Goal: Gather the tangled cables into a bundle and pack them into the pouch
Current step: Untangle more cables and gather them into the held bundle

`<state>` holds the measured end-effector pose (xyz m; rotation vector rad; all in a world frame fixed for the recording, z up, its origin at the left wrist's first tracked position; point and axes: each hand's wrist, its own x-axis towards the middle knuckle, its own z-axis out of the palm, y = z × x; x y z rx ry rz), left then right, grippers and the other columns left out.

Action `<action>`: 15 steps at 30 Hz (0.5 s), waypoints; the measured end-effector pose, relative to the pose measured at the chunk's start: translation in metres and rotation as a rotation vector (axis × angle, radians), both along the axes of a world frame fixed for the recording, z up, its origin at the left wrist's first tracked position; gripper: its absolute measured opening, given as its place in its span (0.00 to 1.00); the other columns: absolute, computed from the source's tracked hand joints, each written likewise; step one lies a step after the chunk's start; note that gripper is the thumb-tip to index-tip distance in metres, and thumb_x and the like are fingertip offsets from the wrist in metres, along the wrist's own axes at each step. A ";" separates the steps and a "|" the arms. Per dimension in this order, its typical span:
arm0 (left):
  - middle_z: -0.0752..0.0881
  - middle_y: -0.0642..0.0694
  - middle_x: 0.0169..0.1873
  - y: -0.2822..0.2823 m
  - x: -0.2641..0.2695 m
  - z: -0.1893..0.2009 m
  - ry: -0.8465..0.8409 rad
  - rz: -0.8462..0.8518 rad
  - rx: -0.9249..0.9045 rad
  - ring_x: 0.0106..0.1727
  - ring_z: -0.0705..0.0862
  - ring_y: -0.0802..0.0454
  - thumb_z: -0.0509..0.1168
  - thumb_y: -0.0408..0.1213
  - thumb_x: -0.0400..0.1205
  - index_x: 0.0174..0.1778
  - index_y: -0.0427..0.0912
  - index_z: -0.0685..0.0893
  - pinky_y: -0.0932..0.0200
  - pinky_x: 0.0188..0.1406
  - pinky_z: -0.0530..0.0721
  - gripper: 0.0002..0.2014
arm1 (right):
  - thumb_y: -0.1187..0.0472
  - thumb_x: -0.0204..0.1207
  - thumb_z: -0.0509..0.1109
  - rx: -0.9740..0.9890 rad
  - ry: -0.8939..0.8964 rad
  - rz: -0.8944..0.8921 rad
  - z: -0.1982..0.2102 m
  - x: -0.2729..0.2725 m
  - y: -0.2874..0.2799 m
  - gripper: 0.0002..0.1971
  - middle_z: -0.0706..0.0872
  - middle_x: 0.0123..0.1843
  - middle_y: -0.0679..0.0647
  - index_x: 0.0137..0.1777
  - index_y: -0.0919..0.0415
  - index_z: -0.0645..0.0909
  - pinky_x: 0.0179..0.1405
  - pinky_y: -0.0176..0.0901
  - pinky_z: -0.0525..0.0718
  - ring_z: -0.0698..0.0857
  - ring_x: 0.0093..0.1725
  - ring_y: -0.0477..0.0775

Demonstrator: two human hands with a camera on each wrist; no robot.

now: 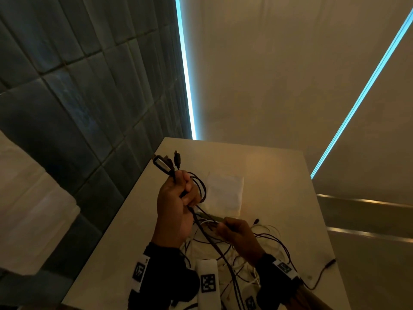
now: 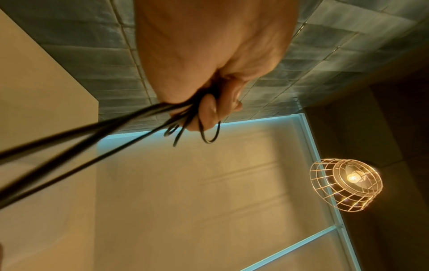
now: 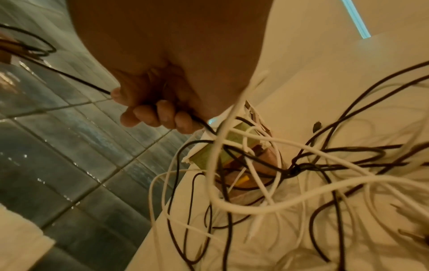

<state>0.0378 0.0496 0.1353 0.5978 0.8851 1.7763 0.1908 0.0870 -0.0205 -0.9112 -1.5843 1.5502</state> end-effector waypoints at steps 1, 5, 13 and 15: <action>0.71 0.51 0.24 0.000 -0.002 0.001 0.005 0.019 0.009 0.18 0.62 0.61 0.51 0.38 0.89 0.37 0.40 0.74 0.66 0.18 0.65 0.16 | 0.57 0.80 0.67 0.014 -0.018 0.004 -0.005 0.000 0.000 0.13 0.79 0.29 0.45 0.34 0.60 0.82 0.33 0.40 0.73 0.75 0.31 0.44; 0.71 0.51 0.24 -0.003 -0.005 0.002 0.031 0.078 0.021 0.18 0.62 0.61 0.51 0.37 0.89 0.37 0.40 0.74 0.66 0.18 0.64 0.16 | 0.46 0.79 0.64 0.062 -0.138 -0.002 -0.029 0.006 -0.001 0.16 0.77 0.30 0.47 0.33 0.54 0.78 0.35 0.48 0.72 0.74 0.32 0.46; 0.72 0.51 0.25 -0.001 -0.007 -0.003 0.200 0.141 -0.156 0.21 0.65 0.58 0.51 0.39 0.90 0.35 0.42 0.73 0.66 0.20 0.63 0.16 | 0.57 0.79 0.69 0.071 -0.147 -0.118 0.012 0.011 0.016 0.11 0.82 0.27 0.46 0.35 0.57 0.85 0.33 0.49 0.83 0.81 0.30 0.44; 0.75 0.48 0.27 -0.001 -0.002 -0.004 0.216 0.106 -0.223 0.25 0.69 0.55 0.51 0.39 0.90 0.36 0.42 0.73 0.65 0.21 0.67 0.16 | 0.65 0.78 0.71 0.038 -0.007 -0.142 0.048 0.009 0.019 0.09 0.82 0.27 0.52 0.39 0.68 0.86 0.29 0.41 0.81 0.81 0.28 0.47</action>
